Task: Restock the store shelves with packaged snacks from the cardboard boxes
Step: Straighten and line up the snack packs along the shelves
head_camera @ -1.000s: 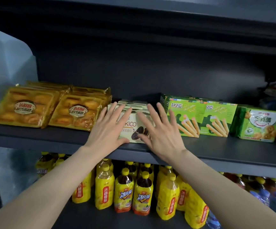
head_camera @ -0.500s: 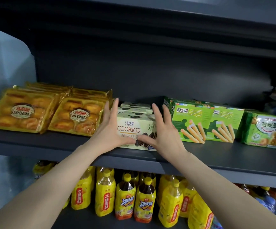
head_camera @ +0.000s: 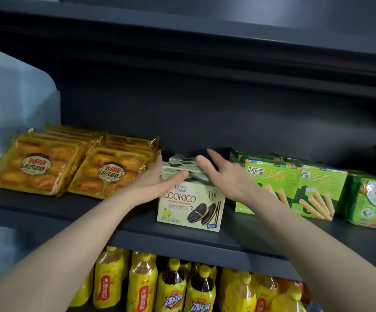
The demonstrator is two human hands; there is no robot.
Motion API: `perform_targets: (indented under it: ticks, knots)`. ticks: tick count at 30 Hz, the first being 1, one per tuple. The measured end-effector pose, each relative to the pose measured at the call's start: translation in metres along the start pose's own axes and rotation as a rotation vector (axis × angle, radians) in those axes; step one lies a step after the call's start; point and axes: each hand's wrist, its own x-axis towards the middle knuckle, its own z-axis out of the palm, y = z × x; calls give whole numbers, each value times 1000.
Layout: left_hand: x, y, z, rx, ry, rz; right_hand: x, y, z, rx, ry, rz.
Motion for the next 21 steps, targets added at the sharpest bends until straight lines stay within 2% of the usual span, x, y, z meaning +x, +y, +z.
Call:
perform_targets:
  ticks: [2, 4, 7, 10, 14, 18, 21]
  knots:
    - [7, 0, 1, 10, -38, 4, 9, -8, 2, -3, -159, 39]
    - [8, -3, 6, -57, -36, 48, 12, -11, 7, -21, -235, 65]
    - [11, -9, 10, -156, -55, 112, 12, -11, 10, -56, -236, 93]
    - [18, -20, 8, -159, -90, 139, 8, -10, 15, -42, -247, 119]
    - [9, -21, -1, -196, -113, 152, 11, -15, 16, 2, -181, 135]
    - [24, -6, -19, -181, 6, 125, 33, -21, 4, 6, -197, 140]
    - [62, 6, -32, -260, 47, 75, 54, -22, 0, -38, -210, 135]
